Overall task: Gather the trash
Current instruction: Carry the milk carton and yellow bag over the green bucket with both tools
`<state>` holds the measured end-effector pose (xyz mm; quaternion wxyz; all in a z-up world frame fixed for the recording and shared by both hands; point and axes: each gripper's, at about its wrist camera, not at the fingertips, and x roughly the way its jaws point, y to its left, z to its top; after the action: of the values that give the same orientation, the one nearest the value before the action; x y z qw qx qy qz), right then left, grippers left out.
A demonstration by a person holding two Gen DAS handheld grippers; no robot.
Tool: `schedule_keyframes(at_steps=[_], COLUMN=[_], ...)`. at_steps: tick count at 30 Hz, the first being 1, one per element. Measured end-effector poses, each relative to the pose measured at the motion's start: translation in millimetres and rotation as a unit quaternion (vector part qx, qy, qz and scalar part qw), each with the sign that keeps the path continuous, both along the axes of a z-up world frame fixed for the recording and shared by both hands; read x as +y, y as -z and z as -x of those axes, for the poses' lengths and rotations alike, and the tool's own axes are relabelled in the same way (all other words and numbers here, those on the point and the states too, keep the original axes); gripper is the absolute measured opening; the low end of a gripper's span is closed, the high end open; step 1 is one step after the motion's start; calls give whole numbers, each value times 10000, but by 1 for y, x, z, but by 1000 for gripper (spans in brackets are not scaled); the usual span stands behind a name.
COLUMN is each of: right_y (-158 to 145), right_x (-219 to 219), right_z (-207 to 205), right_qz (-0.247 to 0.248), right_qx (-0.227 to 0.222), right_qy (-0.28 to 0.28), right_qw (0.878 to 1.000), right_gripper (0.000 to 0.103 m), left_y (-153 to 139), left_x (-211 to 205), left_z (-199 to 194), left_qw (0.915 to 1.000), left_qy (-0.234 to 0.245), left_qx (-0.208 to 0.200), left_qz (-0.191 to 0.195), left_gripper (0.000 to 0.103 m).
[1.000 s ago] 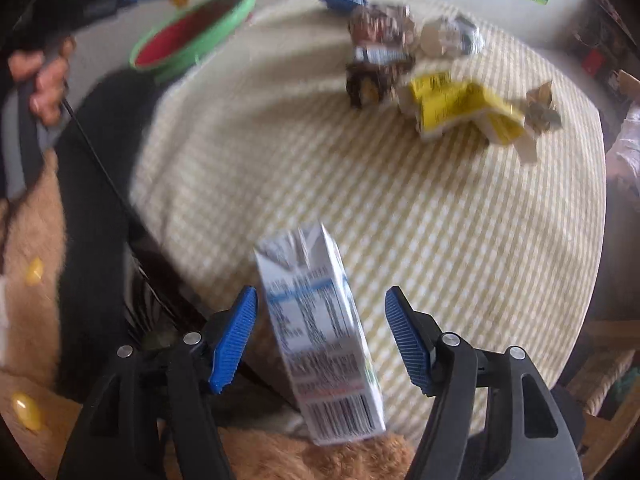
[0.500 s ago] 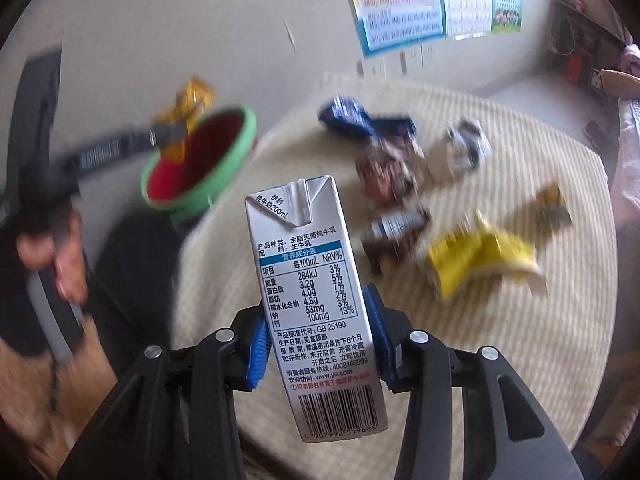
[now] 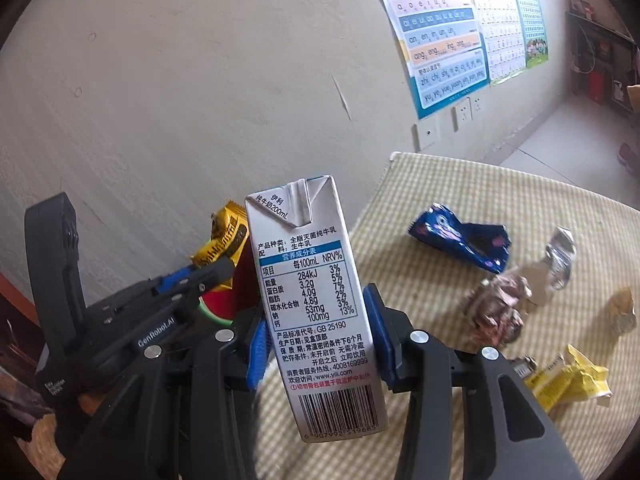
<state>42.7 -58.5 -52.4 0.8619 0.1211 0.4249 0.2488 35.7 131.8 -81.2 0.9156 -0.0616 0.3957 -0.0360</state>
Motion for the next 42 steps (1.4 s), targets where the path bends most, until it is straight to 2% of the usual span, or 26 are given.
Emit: schedule_keyframes(at_steps=[24,42], right_y=[9,20], right_x=[60,88], right_z=[-44,-70], right_qz=[-146,-319], right_qx=[171,419], right_qy=[-97,-168], right_qw=[9997,9985], right_gripper=[42,42], left_y=[9,22], left_x=[64,83], left_z=[-26,-47], left_qw=[9990,9979], left_qy=[-396,-556], left_qx=[91,275], left_qz=[166,173], left_gripper=[23,23])
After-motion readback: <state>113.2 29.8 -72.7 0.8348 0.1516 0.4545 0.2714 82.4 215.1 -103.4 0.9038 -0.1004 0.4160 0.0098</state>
